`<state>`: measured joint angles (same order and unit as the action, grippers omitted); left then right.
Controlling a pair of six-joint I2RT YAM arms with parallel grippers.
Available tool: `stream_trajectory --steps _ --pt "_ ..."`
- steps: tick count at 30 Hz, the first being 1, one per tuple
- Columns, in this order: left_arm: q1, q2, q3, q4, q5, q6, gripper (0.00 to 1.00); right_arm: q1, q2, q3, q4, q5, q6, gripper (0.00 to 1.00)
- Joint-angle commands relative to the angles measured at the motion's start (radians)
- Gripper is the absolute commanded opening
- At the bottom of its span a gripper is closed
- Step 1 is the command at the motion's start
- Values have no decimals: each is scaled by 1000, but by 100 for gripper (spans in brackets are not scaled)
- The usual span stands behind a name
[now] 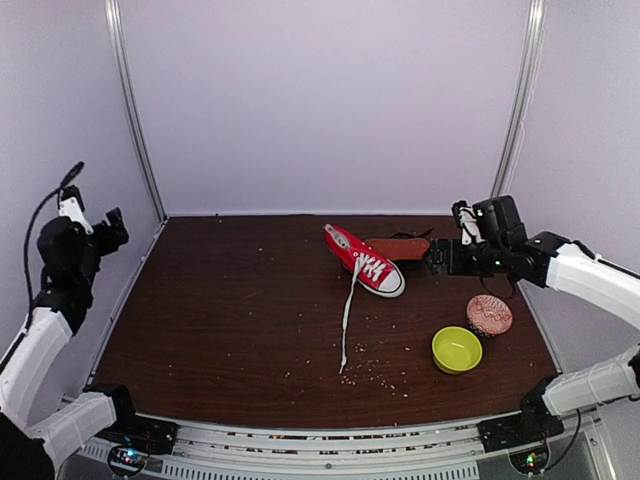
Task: Tie the shoes
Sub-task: Pick up the shoe from the center of the board.
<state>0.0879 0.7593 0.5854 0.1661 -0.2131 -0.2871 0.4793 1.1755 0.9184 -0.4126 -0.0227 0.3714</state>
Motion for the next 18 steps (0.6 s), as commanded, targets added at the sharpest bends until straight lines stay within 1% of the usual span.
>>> stream_trajectory --steps 1,3,5,7,8,10,13,18 --pt "11 -69 296 -665 -145 -165 98 17 166 90 40 -93 31 100" --pt "12 -69 389 -746 -81 -79 98 18 251 130 34 -118 32 100" --pt "12 -64 450 -791 8 14 98 18 328 176 30 -150 25 98" --pt "11 -58 475 -815 121 118 98 19 392 204 41 -192 14 98" --pt "12 -57 475 -822 150 145 98 19 423 215 45 -197 13 97" --pt "12 -61 450 -820 132 159 98 19 480 234 59 -188 15 97" --pt "12 -105 361 -769 131 154 98 17 553 246 98 -161 40 97" --pt "12 -178 246 -665 137 104 98 10 646 270 148 -156 57 96"
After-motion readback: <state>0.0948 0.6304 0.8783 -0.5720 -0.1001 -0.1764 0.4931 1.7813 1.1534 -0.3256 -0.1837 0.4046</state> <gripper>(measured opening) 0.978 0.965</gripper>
